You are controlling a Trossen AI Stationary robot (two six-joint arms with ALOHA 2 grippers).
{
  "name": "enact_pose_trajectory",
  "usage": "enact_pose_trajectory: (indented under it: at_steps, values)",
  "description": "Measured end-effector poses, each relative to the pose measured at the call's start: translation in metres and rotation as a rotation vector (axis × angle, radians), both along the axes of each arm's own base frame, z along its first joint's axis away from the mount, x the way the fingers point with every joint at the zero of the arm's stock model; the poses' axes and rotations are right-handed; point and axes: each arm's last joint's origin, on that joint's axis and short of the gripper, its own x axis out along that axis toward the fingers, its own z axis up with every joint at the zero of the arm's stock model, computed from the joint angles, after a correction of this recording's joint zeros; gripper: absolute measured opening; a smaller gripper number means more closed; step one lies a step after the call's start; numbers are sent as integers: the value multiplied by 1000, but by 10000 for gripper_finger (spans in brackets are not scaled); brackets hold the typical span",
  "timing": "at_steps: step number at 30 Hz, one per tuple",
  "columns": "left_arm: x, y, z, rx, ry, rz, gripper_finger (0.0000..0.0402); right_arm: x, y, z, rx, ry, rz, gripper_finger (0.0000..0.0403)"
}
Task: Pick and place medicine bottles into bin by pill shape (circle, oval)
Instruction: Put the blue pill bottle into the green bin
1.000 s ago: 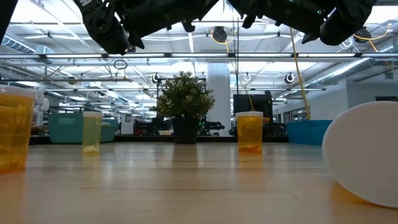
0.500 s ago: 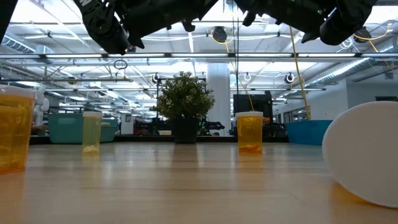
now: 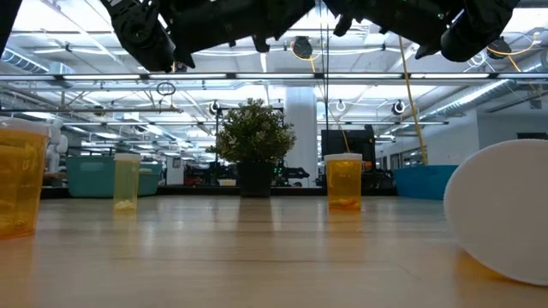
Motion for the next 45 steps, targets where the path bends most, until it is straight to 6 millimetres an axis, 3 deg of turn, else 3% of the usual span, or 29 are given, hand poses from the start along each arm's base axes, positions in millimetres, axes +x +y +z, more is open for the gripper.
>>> enact_pose_trajectory:
  at_steps: [8,13,18,27,32,45]
  values:
    - [-25,2,27,-18,317,88,256,-9,-2,3,23,143,-16,95]
    - [-52,2,53,-34,403,92,266,-12,-9,-8,51,314,-65,95]
    - [-64,7,63,-81,514,103,266,-6,-14,-28,117,464,-170,95]
    - [-67,15,49,-84,789,133,267,28,-20,-52,118,774,-192,95]
    - [-71,13,40,-85,885,130,267,48,-25,-65,116,863,-235,95]
    - [-65,16,15,-77,1053,106,267,95,-23,-71,57,1042,-153,95]
